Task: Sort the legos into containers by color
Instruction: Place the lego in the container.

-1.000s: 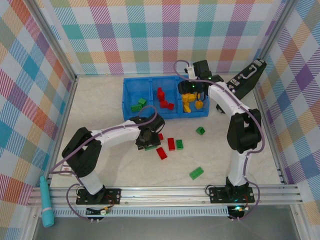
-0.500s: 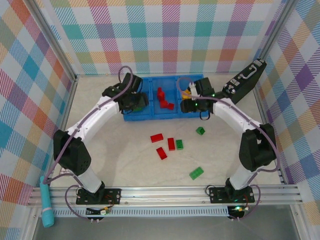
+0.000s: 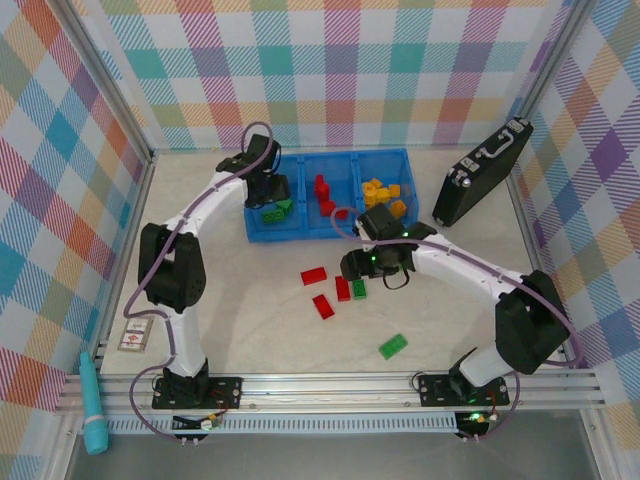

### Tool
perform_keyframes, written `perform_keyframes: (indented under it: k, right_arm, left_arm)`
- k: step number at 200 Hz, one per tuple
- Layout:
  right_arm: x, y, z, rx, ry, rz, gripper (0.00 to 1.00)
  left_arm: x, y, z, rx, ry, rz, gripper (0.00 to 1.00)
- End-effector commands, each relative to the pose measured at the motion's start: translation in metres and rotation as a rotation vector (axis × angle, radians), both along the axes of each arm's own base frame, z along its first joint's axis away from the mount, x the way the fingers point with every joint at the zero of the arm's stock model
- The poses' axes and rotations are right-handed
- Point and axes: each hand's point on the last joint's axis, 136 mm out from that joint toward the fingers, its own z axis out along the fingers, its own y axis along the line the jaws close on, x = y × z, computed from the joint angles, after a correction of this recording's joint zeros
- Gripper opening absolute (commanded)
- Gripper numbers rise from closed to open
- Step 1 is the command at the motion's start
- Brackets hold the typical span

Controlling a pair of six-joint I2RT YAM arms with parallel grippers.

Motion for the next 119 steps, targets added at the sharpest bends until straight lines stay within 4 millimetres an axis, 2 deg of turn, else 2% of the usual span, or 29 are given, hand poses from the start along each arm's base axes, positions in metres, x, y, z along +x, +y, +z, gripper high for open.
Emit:
perform_keyframes:
  k: [1,43,86,119]
  right_arm:
    - [-0.013,-0.004,-0.010,-0.016,0.055,-0.058,0.67]
    - [-0.017,0.001,-0.026,-0.051,0.072,-0.057,0.67]
    - [-0.019,-0.005,-0.048,-0.130,0.093,-0.043,0.67]
    - [-0.017,-0.008,-0.054,-0.154,0.086,-0.037,0.67]
  left_arm:
    - [0.013,0.001,0.014,-0.006,-0.047,-0.011,0.68]
    - [0.014,0.002,0.011,-0.018,-0.045,-0.013,0.71]
    - [0.014,-0.001,0.008,-0.033,-0.036,-0.025,0.76]
    - [0.013,-0.005,0.026,-0.055,-0.076,-0.047,0.77]
